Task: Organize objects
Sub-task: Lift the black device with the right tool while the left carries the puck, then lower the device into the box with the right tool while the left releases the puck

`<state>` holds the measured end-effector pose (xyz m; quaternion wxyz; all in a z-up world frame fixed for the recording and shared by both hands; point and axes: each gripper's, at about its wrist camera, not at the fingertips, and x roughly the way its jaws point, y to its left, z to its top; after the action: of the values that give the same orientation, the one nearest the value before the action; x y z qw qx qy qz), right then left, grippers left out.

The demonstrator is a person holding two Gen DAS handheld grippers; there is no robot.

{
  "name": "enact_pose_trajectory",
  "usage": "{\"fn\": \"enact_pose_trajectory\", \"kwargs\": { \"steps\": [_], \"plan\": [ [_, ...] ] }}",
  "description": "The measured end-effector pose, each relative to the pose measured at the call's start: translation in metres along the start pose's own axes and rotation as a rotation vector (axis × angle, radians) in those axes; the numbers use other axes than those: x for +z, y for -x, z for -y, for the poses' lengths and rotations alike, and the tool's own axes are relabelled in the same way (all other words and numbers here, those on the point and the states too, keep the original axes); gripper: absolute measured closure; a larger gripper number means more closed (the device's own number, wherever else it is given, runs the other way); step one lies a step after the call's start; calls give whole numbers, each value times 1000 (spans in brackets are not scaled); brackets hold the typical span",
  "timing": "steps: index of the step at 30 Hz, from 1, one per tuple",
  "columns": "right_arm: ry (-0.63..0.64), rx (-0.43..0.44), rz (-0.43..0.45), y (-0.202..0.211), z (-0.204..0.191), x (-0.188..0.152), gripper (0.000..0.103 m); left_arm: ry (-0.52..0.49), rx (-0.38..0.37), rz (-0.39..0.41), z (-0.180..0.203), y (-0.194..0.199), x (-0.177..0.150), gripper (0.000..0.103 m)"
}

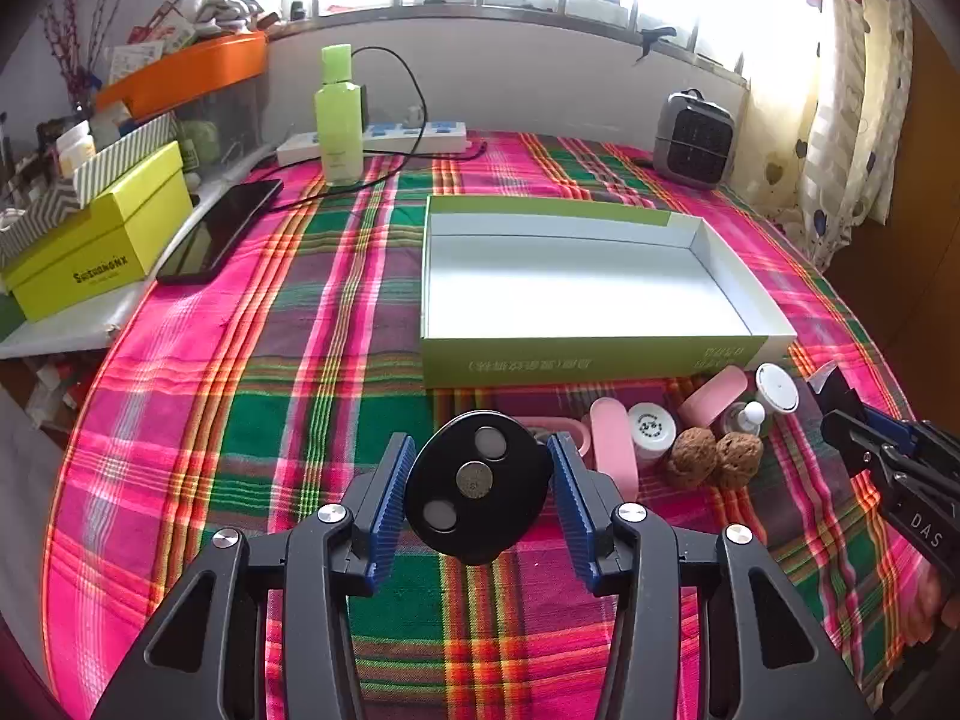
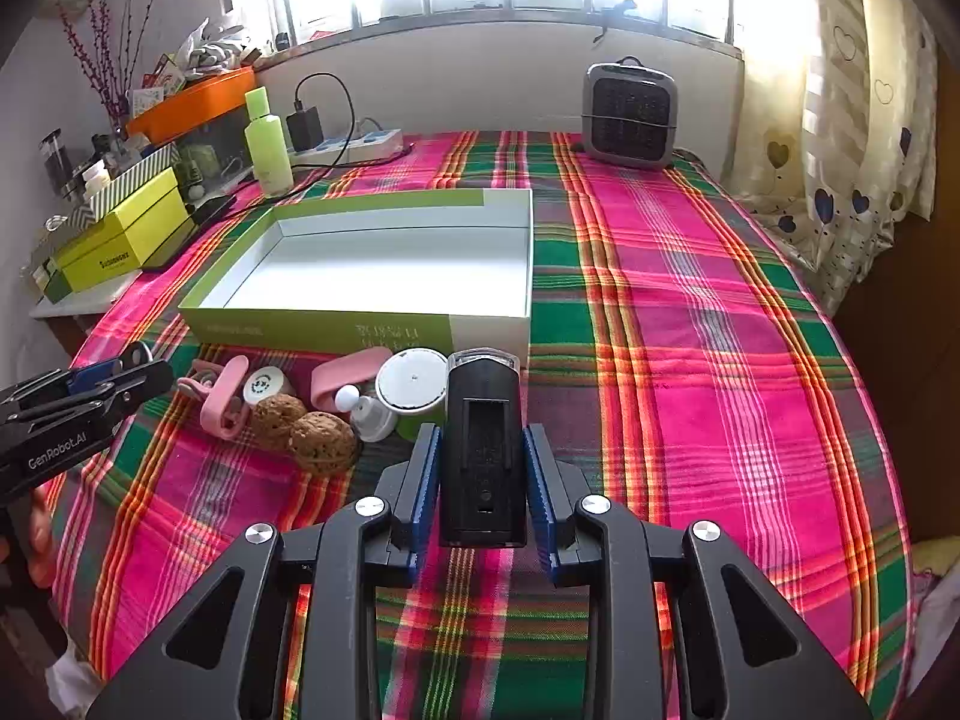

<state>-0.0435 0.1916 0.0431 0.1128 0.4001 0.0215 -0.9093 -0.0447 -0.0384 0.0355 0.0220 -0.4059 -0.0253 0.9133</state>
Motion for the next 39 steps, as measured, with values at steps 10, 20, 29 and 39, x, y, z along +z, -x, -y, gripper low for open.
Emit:
{"fn": "enact_pose_trajectory", "kwargs": {
  "steps": [10, 20, 29, 39],
  "plan": [
    [4, 24, -3, -3, 1, 19, 74, 0, -37, -13, 6, -5, 20, 59],
    [17, 41, -3, -20, 0, 50, 74, 4, -57, -23, 15, -25, 52, 59],
    [-6, 46, -28, -54, 4, 81, 74, 7, -65, -40, 18, -55, 84, 59],
    [-8, 36, -66, -95, 2, 104, 74, -8, -66, -76, 25, -91, 107, 59]
  ]
}}
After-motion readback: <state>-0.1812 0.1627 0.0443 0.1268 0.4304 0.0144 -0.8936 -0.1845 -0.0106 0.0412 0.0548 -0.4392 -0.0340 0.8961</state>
